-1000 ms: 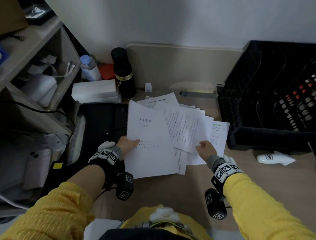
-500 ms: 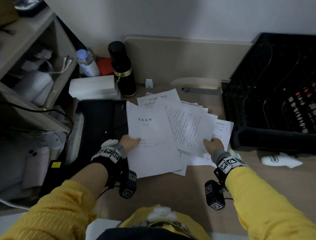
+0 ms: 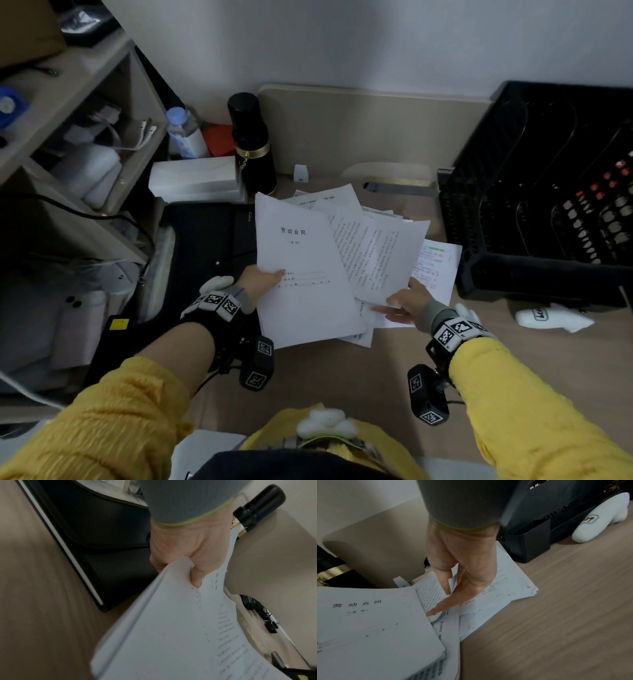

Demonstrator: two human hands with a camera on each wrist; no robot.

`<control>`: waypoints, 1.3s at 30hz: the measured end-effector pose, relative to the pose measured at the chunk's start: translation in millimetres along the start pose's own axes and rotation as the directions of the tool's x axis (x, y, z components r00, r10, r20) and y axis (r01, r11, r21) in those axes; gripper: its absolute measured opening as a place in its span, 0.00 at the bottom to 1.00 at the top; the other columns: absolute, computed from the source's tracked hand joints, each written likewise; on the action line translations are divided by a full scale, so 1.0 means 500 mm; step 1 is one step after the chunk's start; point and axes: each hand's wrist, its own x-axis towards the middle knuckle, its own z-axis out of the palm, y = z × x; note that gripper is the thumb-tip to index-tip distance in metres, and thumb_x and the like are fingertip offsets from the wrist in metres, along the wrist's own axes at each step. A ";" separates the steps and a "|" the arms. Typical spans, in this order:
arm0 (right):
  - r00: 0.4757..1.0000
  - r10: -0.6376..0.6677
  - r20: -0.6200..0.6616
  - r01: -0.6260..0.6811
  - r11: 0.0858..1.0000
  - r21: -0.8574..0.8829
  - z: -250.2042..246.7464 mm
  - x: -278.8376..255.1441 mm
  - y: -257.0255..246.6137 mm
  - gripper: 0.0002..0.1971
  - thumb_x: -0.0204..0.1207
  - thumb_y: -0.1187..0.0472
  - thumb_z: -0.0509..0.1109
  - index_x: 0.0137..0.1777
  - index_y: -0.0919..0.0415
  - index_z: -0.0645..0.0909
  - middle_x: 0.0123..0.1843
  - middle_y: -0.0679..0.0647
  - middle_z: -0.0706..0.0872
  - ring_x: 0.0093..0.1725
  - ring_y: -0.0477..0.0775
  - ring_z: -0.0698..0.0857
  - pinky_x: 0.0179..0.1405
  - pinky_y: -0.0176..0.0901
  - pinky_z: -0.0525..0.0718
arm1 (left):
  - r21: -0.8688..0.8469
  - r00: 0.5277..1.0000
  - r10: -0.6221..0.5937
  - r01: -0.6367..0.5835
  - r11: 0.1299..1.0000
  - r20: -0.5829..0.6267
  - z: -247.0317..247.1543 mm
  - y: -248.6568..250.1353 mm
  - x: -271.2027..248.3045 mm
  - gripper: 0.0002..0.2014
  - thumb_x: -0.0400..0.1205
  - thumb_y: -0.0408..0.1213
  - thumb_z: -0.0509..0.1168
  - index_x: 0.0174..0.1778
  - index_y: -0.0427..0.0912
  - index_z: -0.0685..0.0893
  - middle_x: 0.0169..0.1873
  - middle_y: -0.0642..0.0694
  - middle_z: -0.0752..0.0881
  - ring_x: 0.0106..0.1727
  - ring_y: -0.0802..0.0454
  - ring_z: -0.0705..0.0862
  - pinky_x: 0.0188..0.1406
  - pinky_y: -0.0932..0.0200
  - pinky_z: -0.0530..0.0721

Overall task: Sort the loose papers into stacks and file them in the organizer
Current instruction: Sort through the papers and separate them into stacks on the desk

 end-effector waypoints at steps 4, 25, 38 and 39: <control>0.999 0.009 0.052 -0.010 0.999 0.031 0.007 -0.009 0.015 0.21 0.77 0.79 0.62 0.68 0.63 0.72 0.58 0.60 0.84 0.34 0.55 0.92 0.34 0.43 0.91 | -0.116 1.000 0.000 0.004 0.993 0.028 0.000 0.004 -0.015 0.23 0.80 0.34 0.71 0.70 0.30 0.78 0.65 0.35 0.83 0.65 0.38 0.83 0.68 0.42 0.80; 0.923 0.192 0.334 0.010 0.854 -0.520 0.081 -0.051 0.048 0.16 0.78 0.52 0.69 0.56 0.65 0.85 0.47 0.47 0.93 0.45 0.50 0.93 0.23 0.29 0.73 | -0.367 0.986 -0.037 0.096 0.925 0.164 0.046 0.043 -0.025 0.20 0.83 0.31 0.66 0.72 0.34 0.77 0.67 0.37 0.82 0.62 0.38 0.83 0.67 0.38 0.79; 0.982 0.188 0.008 -0.140 0.759 -0.636 -0.023 -0.011 -0.024 0.14 0.82 0.60 0.61 0.61 0.68 0.80 0.37 0.52 0.89 0.29 0.47 0.88 0.30 0.34 0.70 | -0.300 0.991 -0.121 0.133 0.945 0.056 0.119 0.020 -0.007 0.21 0.83 0.31 0.66 0.73 0.33 0.75 0.69 0.38 0.81 0.66 0.36 0.81 0.68 0.37 0.78; 0.989 0.132 -0.060 -0.141 0.789 -0.598 -0.037 0.003 -0.029 0.15 0.82 0.62 0.59 0.63 0.68 0.78 0.39 0.53 0.89 0.29 0.50 0.88 0.32 0.35 0.71 | -0.305 0.990 -0.121 0.136 0.943 0.068 0.127 0.017 -0.005 0.22 0.83 0.31 0.66 0.74 0.34 0.74 0.69 0.39 0.80 0.67 0.36 0.81 0.68 0.37 0.78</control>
